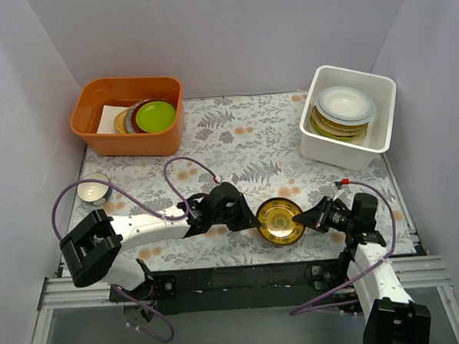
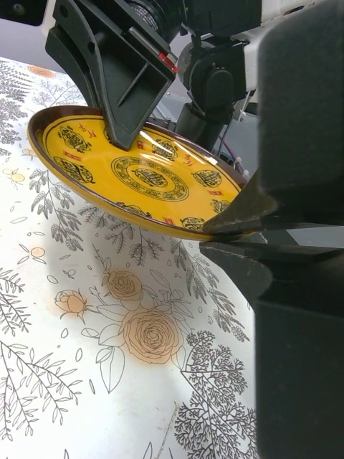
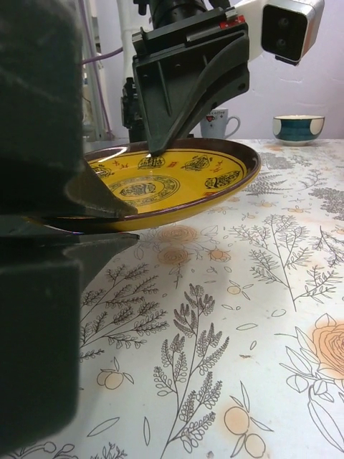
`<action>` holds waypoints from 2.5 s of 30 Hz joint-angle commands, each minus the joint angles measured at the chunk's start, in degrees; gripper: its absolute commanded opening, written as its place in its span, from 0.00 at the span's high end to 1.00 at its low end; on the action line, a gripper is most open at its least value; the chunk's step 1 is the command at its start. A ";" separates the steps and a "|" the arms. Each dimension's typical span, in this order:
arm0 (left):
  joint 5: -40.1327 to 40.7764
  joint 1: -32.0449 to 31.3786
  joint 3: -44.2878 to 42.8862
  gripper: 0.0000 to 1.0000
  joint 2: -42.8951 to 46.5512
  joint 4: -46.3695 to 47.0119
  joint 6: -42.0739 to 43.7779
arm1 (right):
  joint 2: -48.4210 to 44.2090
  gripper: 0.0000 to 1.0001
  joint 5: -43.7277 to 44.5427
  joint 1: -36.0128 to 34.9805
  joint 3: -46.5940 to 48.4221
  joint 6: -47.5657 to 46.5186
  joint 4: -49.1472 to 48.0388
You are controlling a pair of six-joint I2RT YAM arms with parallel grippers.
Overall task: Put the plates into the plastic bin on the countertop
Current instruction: Pick up the plate from the corner of the board, then place the plate in the plastic bin.
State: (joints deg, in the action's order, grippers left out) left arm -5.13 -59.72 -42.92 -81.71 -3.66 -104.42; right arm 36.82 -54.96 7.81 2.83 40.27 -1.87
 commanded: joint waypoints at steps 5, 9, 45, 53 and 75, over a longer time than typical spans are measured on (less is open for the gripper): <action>0.99 -0.31 -1.12 0.69 2.35 0.24 1.24 | -1.13 0.99 -0.06 -0.26 -5.20 1.04 -2.18; 1.78 -0.31 -1.20 0.42 2.79 -1.87 2.20 | -1.49 0.99 0.73 -0.34 -3.80 0.69 -0.86; 23.41 -1.01 -10.79 0.02 4.81 -32.64 9.94 | 8.79 0.99 13.03 -0.26 32.74 -7.75 16.99; 22.18 -1.01 -9.03 0.02 5.33 -32.37 9.59 | 17.92 0.99 14.88 0.01 42.34 -3.45 10.93; 20.68 -1.10 -7.45 0.02 4.81 -32.20 9.68 | 40.78 0.99 10.04 15.30 59.57 5.69 -1.73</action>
State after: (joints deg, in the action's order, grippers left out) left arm 15.57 -60.51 -50.85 -77.47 -35.97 -94.89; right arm 75.57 -43.57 22.83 57.91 42.57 3.36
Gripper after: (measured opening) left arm 0.982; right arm 0.134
